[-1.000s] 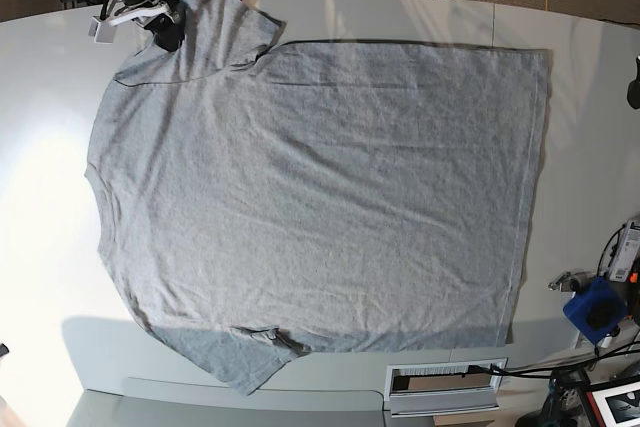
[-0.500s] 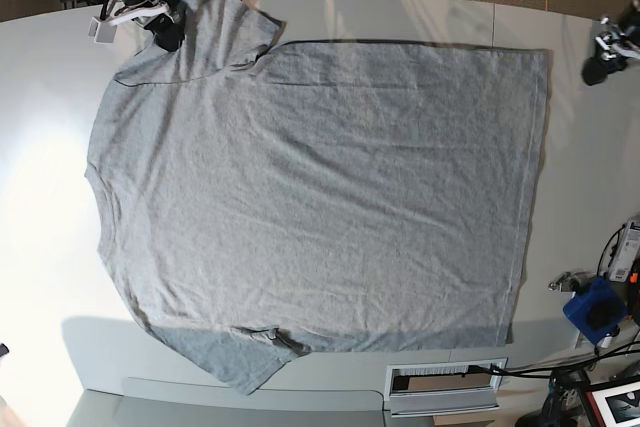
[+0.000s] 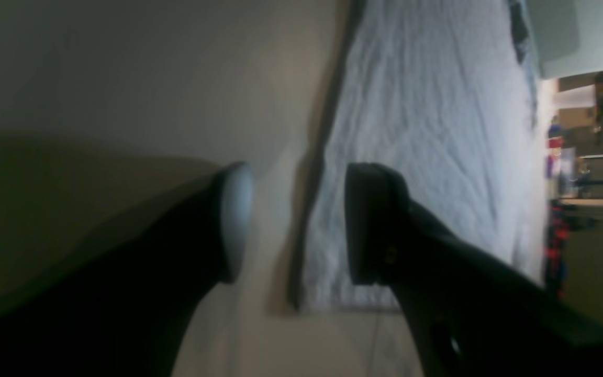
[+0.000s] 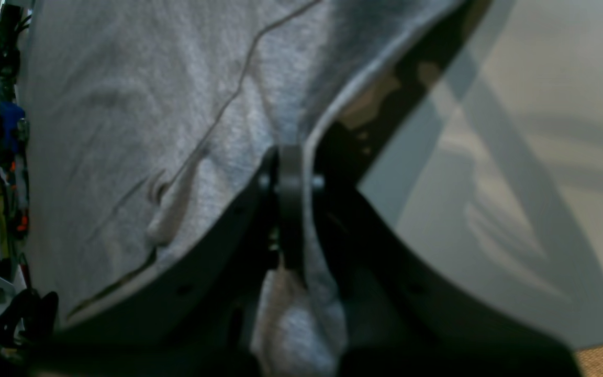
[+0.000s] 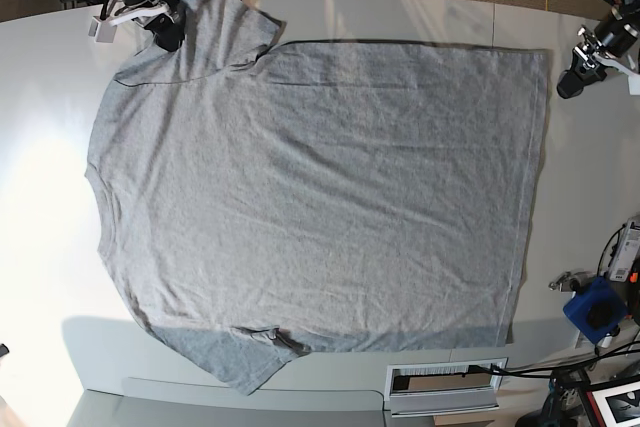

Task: Fold the T-shirt properly
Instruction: 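Move the left gripper to the other shoulder corner and grasp it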

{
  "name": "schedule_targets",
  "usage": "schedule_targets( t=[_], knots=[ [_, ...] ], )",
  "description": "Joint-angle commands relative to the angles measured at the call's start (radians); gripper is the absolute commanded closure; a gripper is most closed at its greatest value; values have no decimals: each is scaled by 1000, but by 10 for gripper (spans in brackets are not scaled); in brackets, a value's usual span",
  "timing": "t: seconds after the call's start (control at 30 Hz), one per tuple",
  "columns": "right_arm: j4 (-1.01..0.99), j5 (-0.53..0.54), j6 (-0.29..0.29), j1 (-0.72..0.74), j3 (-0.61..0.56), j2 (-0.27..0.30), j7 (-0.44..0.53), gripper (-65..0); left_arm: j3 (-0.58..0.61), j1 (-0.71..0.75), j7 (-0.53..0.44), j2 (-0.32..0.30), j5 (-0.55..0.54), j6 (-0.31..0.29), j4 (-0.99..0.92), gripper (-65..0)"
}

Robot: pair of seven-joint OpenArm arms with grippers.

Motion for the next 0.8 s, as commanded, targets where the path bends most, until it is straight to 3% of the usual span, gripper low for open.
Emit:
schedule_targets(
  t=[0.0,0.33,0.53,0.77],
  knots=[
    [6,-16,-5,-11,3,3,-8,0,1,28,51,-16,23,18,0,-289],
    [6,-13,-5,-11,3,3,-8,0,1,85,123,-16,-18,-2,7,-289],
    [6,-13,-5,-11,3,3,-8,0,1,85,121,-9,74,3,71,-289],
    [6,-13,-5,-11,3,3,-8,0,2,90,129,23,104,18,119,-289]
  ],
)
